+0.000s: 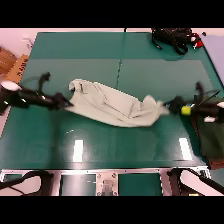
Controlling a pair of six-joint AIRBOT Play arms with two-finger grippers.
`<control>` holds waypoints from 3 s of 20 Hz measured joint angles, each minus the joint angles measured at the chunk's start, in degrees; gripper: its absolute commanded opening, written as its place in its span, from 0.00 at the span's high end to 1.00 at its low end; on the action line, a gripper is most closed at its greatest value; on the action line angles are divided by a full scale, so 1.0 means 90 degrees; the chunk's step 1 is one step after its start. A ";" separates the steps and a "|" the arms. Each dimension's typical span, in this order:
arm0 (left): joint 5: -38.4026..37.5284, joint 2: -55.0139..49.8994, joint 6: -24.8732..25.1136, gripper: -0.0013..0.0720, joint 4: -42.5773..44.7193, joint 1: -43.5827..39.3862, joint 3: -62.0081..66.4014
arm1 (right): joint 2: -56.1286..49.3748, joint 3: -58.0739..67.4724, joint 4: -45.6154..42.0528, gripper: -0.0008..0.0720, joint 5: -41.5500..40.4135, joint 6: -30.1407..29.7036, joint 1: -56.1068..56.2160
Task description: Fold the shirts.
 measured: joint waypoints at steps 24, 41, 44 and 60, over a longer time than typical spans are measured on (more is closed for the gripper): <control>0.0464 0.1282 -0.0634 0.95 0.1190 0.0002 0.5008 | 0.2990 0.2749 0.0219 0.96 -0.0750 0.0585 -0.1054; 0.1411 -0.2664 -0.0755 0.31 0.1326 -0.0503 0.4238 | -0.1557 0.1171 -0.0396 0.60 -0.2409 -0.0321 0.0306; 0.0274 -0.2705 -0.0818 0.95 0.1331 -0.0019 0.4469 | -0.1360 0.1073 -0.1005 0.56 -0.1341 -0.0168 -0.0517; -0.1987 -0.1819 -0.0602 0.95 0.2006 0.0627 0.2800 | -0.1469 -0.1100 -0.1821 0.89 -0.0741 0.0000 -0.0158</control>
